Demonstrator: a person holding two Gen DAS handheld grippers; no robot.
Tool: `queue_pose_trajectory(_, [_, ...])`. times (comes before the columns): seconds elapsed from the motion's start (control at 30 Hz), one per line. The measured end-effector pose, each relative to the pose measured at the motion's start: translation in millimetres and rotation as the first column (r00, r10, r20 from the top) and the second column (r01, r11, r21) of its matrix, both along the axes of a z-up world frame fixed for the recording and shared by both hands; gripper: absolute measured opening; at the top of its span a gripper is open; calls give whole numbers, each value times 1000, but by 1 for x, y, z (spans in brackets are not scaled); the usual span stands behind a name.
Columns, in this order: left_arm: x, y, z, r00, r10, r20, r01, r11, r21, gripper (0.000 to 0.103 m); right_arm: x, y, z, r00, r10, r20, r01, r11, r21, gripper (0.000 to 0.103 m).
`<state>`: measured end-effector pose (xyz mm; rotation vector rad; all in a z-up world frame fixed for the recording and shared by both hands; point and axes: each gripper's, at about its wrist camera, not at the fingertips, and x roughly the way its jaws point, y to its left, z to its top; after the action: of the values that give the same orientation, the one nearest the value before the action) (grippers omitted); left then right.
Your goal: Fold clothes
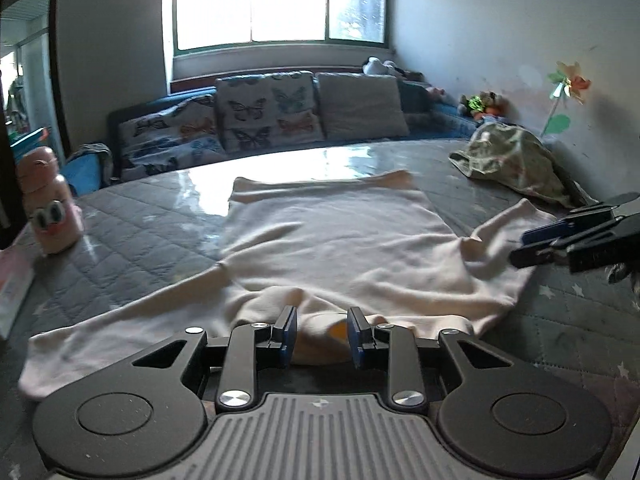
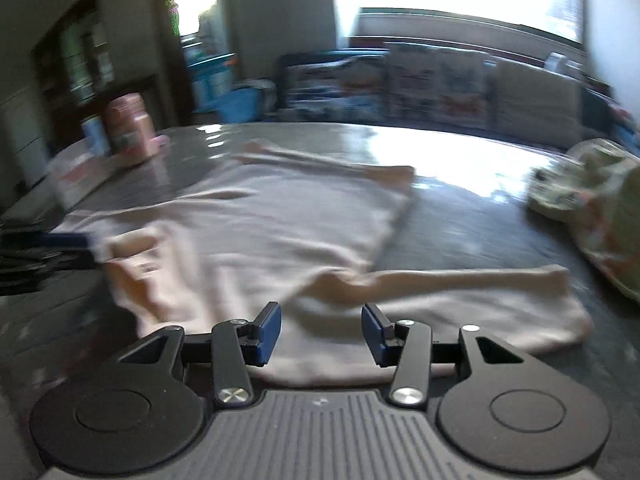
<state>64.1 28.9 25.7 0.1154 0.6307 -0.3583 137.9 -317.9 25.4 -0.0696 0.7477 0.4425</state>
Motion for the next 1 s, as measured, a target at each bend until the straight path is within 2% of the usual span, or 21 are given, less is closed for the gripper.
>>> queue_pose_trajectory(0.13, [3,-7,-8,1000,-11,-29,12,1000,8,30,-7,38,-1,993,121,-9,-121,993,-1,43])
queue_pose_trajectory(0.3, [5,-8,-12,999,-12,-36,13,1000,12,30,-6,66,-11,982,186,-40,-186,983,3,40])
queue_pose_trajectory(0.47, [9,-9,-18,999,-16,-51,17,1000,19,29,-8,80,-21,977,203,-70,-205,979,-16,37])
queue_pose_trajectory(0.53, [8,-9,-19,999,-16,-49,17,1000,20,22,-8,82,-24,974,209,-83,-212,977,-23,36])
queue_pose_trajectory(0.6, [7,-8,-19,999,-13,-40,14,1000,22,8,-9,83,-26,973,211,-90,-215,976,-32,32])
queue_pose_trajectory(0.8, [2,-4,-12,1000,-25,-15,25,1000,1,4,-10,80,-24,979,188,-75,-192,981,-41,13])
queue_pose_trajectory(1.0, [-16,2,-2,998,-63,-2,63,998,-14,4,-23,72,-8,977,212,-33,-213,976,-49,11])
